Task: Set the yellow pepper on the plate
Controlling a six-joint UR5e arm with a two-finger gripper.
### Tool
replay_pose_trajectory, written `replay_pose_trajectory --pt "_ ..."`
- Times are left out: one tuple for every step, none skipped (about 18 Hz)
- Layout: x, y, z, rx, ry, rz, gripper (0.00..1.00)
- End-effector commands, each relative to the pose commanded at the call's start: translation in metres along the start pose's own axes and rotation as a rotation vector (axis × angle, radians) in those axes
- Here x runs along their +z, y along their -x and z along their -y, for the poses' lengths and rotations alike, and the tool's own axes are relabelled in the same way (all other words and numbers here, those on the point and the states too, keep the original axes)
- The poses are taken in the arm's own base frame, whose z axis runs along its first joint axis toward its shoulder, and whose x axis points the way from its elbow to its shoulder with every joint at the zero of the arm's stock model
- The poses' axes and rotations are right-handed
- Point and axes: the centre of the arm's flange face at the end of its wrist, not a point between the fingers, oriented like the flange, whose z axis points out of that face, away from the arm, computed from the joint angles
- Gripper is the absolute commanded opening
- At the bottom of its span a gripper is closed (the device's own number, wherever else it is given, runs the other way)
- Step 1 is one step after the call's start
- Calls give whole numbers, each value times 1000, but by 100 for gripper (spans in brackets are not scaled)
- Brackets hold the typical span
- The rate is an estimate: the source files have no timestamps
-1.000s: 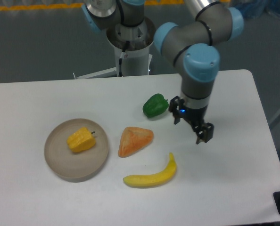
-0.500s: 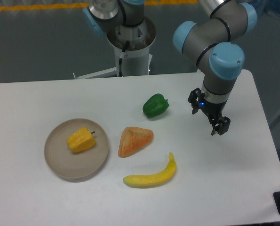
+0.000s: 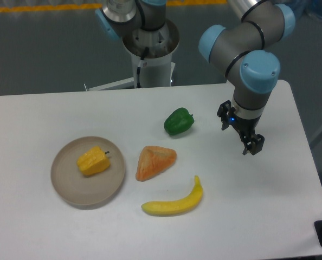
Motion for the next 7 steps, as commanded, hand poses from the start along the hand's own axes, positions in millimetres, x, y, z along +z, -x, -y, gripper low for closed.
replay_pose_trajectory --pt "1 0 0 0 0 -2 100" --pt "3 -1 0 -1 0 -5 100" --pt "2 -1 0 2 0 -3 100" --pt "2 -1 0 3 0 -3 100" --pt "2 -1 0 2 0 -3 100" --pt "2 -1 0 2 0 -3 100" --pt "0 -1 -1 3 6 0 100"
